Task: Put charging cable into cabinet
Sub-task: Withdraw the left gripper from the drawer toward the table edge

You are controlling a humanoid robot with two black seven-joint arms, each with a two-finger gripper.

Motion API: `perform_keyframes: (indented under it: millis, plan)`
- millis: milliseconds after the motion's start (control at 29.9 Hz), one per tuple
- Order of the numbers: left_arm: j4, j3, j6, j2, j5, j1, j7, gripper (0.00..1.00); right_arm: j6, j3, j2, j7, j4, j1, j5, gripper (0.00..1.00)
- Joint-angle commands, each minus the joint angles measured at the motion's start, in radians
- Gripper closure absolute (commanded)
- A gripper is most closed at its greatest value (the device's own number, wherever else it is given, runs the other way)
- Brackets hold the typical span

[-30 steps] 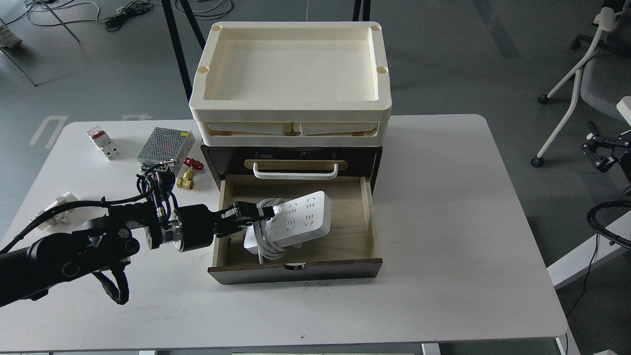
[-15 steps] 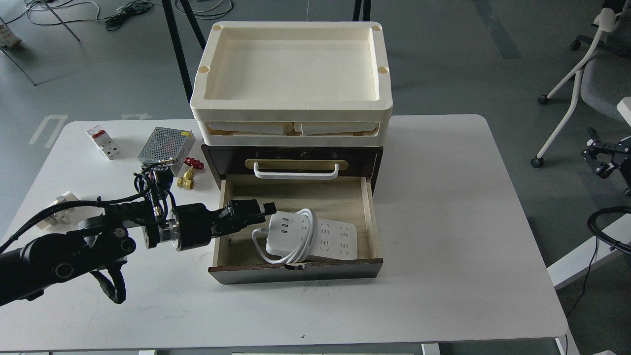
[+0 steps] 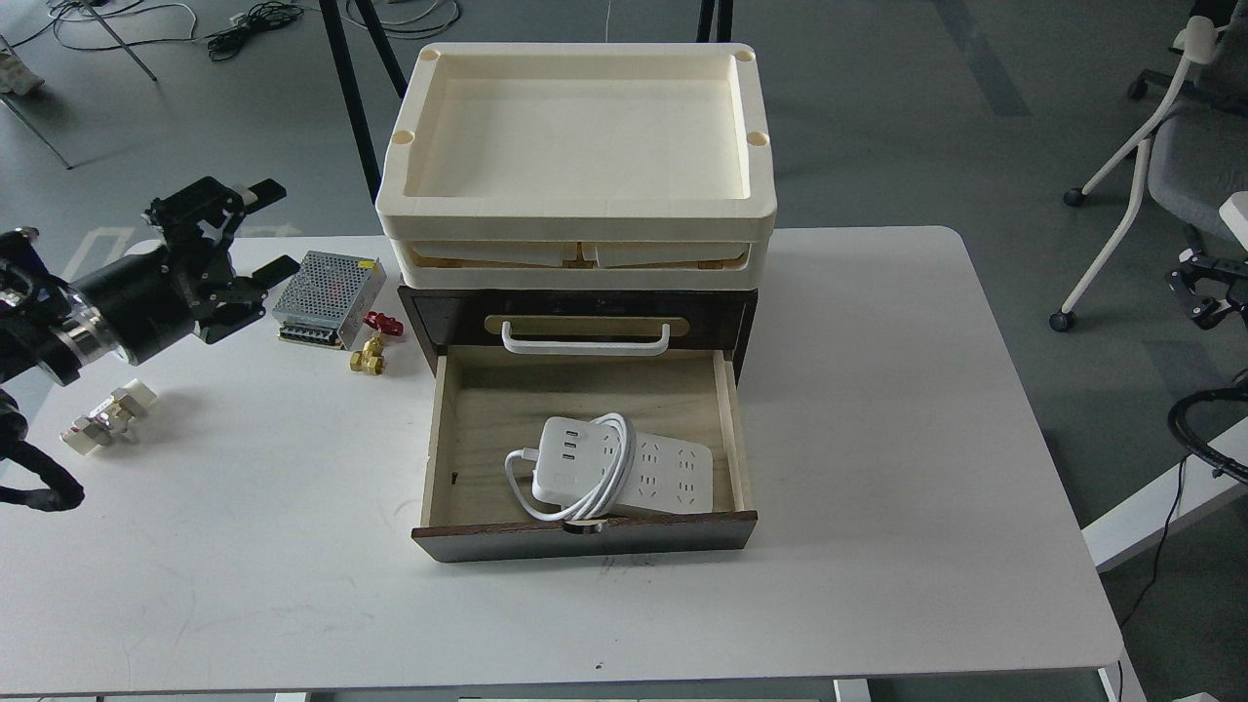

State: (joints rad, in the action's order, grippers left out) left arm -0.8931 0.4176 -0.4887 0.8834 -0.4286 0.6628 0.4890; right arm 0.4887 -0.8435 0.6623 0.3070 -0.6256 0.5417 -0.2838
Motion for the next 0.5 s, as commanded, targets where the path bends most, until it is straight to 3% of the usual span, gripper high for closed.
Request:
perform_keyframes:
  millis: [0,134,468]
  plan:
    - [0.224,0.095,0.000,-0.006,0.123,-0.002,0.000,0.01,0.000,-0.019,0.022,0.000,-0.109,0.000,0.000,0.00]
    - [0.416,0.156,0.000,-0.092,0.154,0.011,0.000,0.01,0.000,-0.069,0.028,0.000,-0.290,-0.002,0.003,0.00]
    - [0.428,0.145,0.000,-0.144,0.153,0.009,0.000,0.01,0.000,-0.088,0.017,0.000,-0.348,0.018,0.014,0.00]
